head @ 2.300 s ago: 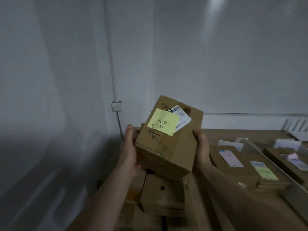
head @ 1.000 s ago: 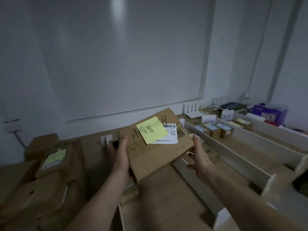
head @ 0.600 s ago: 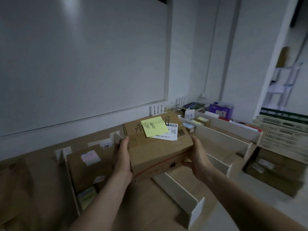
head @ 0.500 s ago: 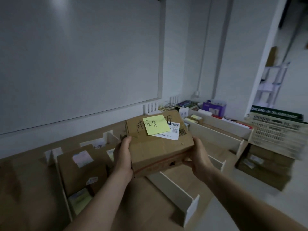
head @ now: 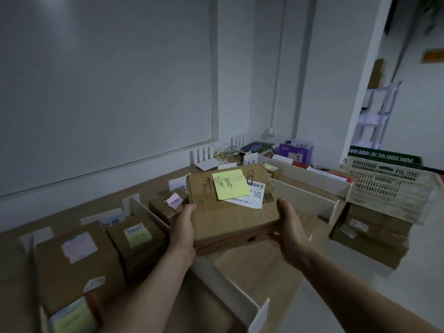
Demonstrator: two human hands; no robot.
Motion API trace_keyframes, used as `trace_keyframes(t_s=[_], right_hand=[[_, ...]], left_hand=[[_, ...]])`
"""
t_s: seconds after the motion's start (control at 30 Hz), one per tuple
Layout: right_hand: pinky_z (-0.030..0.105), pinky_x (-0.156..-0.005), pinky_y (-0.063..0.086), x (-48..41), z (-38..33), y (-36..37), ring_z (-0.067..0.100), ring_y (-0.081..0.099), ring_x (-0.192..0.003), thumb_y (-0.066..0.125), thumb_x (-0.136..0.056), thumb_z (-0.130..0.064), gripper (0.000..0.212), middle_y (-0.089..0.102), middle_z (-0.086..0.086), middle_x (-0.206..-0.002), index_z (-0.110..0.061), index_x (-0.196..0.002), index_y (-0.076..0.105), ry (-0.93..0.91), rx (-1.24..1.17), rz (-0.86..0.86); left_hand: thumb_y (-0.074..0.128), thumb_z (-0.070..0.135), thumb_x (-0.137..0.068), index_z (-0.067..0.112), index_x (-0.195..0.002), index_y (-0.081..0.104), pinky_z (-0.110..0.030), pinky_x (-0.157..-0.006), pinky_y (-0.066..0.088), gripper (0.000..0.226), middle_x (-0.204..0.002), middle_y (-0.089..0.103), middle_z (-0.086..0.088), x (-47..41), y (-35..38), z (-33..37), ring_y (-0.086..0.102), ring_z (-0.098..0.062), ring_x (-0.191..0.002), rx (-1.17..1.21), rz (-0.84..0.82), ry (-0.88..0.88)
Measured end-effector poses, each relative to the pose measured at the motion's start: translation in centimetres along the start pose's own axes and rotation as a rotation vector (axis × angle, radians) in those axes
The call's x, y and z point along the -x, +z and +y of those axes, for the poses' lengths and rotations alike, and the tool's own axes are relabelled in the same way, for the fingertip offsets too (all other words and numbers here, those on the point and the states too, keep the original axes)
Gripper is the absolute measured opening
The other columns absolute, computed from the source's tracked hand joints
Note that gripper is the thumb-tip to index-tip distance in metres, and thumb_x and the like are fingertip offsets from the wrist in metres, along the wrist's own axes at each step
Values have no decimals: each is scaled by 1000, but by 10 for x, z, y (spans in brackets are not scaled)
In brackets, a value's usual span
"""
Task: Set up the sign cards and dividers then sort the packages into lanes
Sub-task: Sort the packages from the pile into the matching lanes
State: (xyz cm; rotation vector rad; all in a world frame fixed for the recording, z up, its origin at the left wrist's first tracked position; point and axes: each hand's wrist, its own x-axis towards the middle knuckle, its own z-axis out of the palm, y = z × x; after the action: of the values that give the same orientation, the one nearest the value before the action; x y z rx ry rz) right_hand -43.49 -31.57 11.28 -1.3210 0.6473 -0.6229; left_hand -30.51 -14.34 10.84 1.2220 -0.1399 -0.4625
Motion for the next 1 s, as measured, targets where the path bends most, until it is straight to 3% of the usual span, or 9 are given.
trace_keyframes(t_s=[0.1, 0.2, 0.4, 0.53, 0.7, 0.93, 1.0], right_hand=[[44, -89, 51, -31, -5, -27, 27, 62, -96, 27, -106, -45, 45, 67, 11, -100, -21, -109, 65, 7, -3, -7], [39, -80, 51, -62, -16, -57, 24, 63, -92, 26, -106, -43, 45, 68, 10, -98, -21, -109, 65, 6, 2, -19], [34, -69, 49, -124, -42, -119, 20, 62, -84, 25, -107, -40, 45, 67, 8, -91, -19, -102, 65, 12, 30, -51], [32, -74, 44, -161, -53, -160, 20, 60, -91, 24, -107, -39, 46, 68, 7, -96, -19, -102, 65, -11, 70, -55], [31, -74, 43, -205, -56, -204, 18, 60, -93, 22, -108, -38, 45, 68, 5, -98, -20, -104, 63, -8, 78, -41], [32, -79, 43, -288, -57, -251, 20, 60, -103, 24, -107, -41, 47, 70, 5, -109, -22, -111, 66, 0, 133, 49], [35, -84, 44, -315, -61, -262, 20, 61, -103, 24, -106, -42, 48, 71, 5, -108, -22, -111, 67, -8, 135, 79]], left_hand=[[56, 46, -86, 16, -116, 67, -48, -84, 56, 44, -113, 71, -17, -18, 35, -12, 68, -35, -103, -10, 17, -6], [53, 42, -92, 15, -116, 65, -41, -77, 54, 38, -112, 71, -17, -32, 77, -21, 67, -36, -104, -2, 29, -7], [64, 59, -62, 21, -117, 65, -56, -91, 51, 67, -115, 70, -17, -58, 159, -42, 66, -39, -108, 20, 56, -56], [61, 57, -69, 20, -118, 65, -52, -84, 54, 62, -117, 69, -18, -79, 209, -55, 66, -39, -108, -7, 40, -5], [50, 40, -95, 14, -119, 64, -42, -76, 56, 38, -112, 71, -17, -109, 264, -79, 69, -35, -102, -15, 30, 20], [49, 41, -97, 10, -119, 64, -42, -77, 55, 41, -112, 71, -21, -182, 338, -110, 68, -38, -102, 11, -57, -55], [49, 39, -96, 8, -121, 65, -37, -71, 55, 42, -113, 70, -22, -208, 361, -118, 68, -38, -102, 39, -81, -68]])
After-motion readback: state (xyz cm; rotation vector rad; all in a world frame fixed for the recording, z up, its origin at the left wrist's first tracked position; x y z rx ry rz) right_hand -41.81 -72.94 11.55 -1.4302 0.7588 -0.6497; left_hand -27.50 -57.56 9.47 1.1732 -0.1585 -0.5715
